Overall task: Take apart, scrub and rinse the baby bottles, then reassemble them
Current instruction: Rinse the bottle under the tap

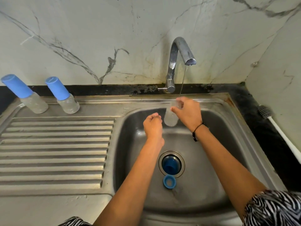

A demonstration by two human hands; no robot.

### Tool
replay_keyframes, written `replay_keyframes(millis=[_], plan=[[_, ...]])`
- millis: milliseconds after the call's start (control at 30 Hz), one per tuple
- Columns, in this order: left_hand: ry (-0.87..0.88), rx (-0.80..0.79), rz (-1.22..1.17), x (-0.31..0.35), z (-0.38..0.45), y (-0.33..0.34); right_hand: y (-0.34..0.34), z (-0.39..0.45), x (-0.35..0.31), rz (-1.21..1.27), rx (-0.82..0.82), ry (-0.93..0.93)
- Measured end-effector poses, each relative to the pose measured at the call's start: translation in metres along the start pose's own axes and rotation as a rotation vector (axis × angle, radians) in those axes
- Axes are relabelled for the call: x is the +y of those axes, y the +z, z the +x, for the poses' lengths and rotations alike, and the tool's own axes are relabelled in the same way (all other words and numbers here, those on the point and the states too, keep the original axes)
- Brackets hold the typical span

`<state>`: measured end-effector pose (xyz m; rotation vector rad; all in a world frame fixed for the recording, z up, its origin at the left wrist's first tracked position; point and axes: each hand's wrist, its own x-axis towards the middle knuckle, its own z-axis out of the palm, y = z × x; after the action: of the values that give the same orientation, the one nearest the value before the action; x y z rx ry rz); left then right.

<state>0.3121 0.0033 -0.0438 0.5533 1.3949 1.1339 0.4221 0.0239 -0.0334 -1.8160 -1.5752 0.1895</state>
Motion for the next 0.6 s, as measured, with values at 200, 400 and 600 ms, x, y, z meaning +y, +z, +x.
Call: replay_keyframes(millis=[200, 400, 600], plan=[[0.004, -0.017, -0.015, 0.0009, -0.0009, -0.0014, -0.0027, -0.002, 0.0052, 0.043, 0.118, -0.079], [-0.017, -0.043, -0.008, -0.0012, -0.0035, 0.0004, -0.0036, -0.0064, 0.0069, 0.061, 0.162, -0.072], [-0.041, -0.019, -0.043, -0.0024, -0.0006, -0.0016, -0.0039, -0.0083, 0.0075, 0.193, 0.092, 0.077]])
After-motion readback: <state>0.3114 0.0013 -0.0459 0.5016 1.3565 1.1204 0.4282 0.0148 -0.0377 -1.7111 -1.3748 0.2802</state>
